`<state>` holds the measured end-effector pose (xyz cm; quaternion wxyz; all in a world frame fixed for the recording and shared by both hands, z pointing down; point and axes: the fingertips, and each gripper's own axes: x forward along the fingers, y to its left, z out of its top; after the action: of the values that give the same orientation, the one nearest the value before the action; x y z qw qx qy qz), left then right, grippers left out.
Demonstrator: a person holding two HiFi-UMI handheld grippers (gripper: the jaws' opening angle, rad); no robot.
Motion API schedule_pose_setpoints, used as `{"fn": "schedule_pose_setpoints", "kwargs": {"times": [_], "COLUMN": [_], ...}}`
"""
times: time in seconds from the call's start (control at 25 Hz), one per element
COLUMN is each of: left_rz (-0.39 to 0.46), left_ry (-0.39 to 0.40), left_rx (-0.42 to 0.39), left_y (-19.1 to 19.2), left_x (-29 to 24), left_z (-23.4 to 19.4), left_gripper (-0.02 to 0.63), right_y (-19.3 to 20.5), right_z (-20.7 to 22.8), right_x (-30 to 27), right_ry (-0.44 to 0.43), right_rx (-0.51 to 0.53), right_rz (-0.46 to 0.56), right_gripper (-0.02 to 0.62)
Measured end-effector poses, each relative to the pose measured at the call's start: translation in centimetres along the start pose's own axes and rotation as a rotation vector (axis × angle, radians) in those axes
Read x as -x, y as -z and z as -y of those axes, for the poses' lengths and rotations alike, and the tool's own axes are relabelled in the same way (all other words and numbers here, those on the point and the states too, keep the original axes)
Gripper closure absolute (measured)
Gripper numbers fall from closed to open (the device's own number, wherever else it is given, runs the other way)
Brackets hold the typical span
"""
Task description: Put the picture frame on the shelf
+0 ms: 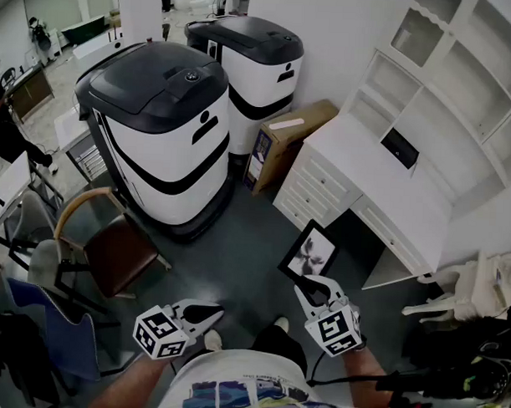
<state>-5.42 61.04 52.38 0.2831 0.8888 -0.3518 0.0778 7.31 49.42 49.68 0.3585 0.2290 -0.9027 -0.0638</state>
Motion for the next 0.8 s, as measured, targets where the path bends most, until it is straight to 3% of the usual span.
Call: {"fn": "schedule_pose_setpoints", "kwargs": {"times": [0.2, 0.36, 0.56, 0.8], "left_rz": [0.019, 0.042, 0.042, -0.017], "left_ry": [0.008, 0.046, 0.075, 0.107], "left_rx": [0.002, -0.012, -0.024, -0.076], "left_y": [-0.3, -2.4, -6.0, -11.4], "left_x": [1.3, -0.3, -2.2, -5.1], "left_z": [-2.3, -3.8, -6.7, -11.1], "left_gripper": [0.592, 0.592, 0.592, 0.592], "right_y": [-0.7, -0.7, -1.9, -3.7], "right_z": [-1.4, 0.0, 4.1, 11.3], "right_x": [-1.1, -2.1, -5.1, -8.3], "right_ry": [-0.012, 0.001, 0.022, 0.043], "right_rx": [0.009, -0.001, -0.019, -0.011], "right_rz": [-0.029, -0.049, -0.035, -0.030], "right_gripper": [0.509, 0.509, 0.509, 0.509]}}
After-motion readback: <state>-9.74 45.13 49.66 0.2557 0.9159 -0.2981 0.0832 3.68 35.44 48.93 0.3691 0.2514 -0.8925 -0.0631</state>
